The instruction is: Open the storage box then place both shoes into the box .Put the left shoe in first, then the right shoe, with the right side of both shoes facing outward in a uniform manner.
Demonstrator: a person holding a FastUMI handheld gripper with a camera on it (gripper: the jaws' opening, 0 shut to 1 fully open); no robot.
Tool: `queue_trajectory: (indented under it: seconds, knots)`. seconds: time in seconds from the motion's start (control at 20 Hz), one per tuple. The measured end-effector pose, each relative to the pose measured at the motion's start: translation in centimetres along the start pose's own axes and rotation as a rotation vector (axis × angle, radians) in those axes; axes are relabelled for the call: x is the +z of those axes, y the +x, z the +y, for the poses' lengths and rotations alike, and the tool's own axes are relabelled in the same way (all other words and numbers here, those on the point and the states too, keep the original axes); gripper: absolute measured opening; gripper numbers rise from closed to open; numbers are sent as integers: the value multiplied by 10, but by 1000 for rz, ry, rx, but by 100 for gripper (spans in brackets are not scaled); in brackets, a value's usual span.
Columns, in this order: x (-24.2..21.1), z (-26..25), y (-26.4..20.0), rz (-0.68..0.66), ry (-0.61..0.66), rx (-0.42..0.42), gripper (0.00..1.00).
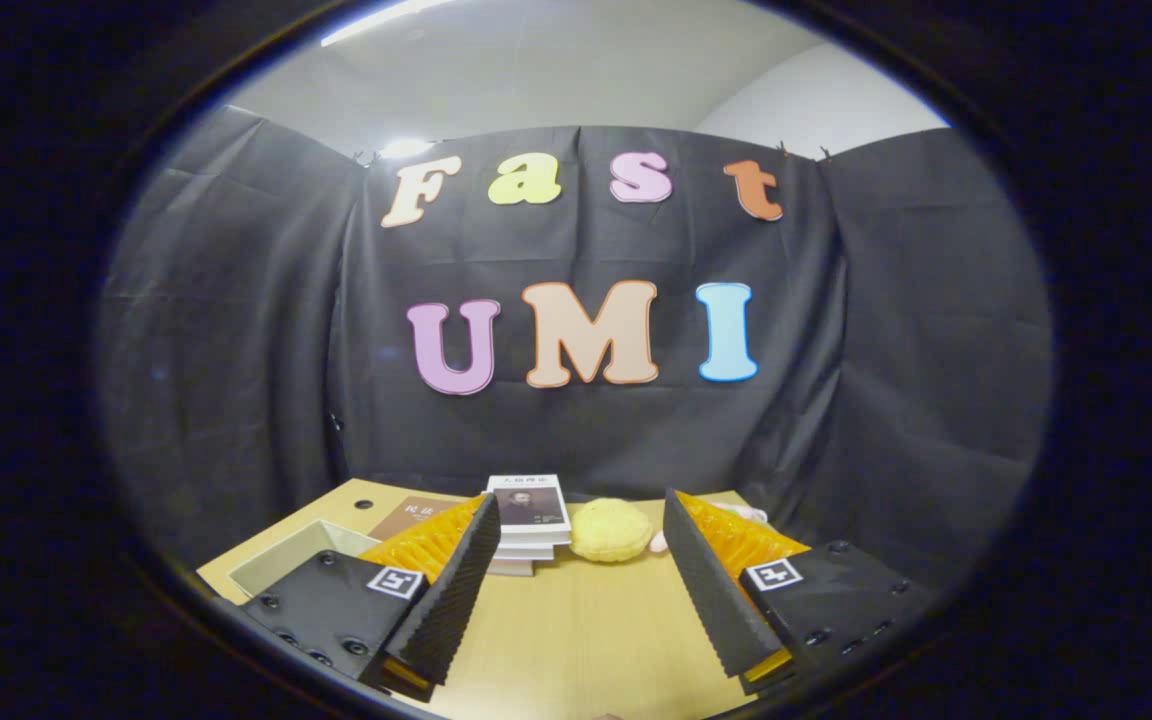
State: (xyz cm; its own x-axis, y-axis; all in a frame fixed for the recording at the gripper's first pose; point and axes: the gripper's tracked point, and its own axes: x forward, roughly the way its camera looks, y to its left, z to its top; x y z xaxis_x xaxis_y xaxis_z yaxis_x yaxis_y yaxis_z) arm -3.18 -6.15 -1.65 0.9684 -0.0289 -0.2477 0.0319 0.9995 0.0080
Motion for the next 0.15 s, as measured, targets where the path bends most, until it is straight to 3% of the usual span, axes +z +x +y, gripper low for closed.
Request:
queue_trajectory:
  seconds: [0.15]
  knots:
    - [9,-5,0,-33,-5,-9,100]
